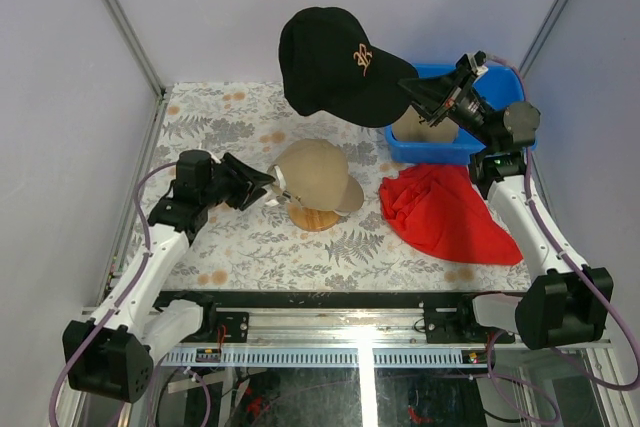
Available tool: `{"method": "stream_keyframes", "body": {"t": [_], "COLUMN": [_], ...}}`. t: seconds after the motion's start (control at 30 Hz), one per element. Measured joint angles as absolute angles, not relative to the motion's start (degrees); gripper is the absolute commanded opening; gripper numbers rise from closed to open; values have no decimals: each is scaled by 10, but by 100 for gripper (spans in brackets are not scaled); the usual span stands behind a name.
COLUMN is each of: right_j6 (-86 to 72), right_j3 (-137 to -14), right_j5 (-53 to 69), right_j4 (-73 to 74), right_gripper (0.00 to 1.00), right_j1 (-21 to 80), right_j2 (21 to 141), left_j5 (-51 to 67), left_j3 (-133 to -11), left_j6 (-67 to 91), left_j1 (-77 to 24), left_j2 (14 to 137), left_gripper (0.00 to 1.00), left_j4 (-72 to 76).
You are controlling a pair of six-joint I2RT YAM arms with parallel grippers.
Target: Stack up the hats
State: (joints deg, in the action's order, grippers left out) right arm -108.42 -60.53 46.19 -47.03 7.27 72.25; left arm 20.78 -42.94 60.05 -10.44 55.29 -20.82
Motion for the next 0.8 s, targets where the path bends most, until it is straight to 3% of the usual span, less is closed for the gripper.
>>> {"method": "stream_keyframes", "body": {"t": [0.37, 0.6, 0.8], "right_j6": [-1085, -1085, -1085], "right_j3": [-595, -595, -589], "right_j5": [462, 463, 472], "right_j4": [-470, -471, -475], "right_gripper": [0, 0, 0], "right_j1": [63, 60, 55], "right_j2": [717, 717, 717], "left_j5": [212, 212, 207], "left_j3": [-428, -424, -405], "left_j6": [622, 630, 628], "left_j1": [-121, -140, -144], "left_j2": [587, 607, 614], "left_gripper": [35, 7, 0], "left_j4": [-161, -146, -128]}}
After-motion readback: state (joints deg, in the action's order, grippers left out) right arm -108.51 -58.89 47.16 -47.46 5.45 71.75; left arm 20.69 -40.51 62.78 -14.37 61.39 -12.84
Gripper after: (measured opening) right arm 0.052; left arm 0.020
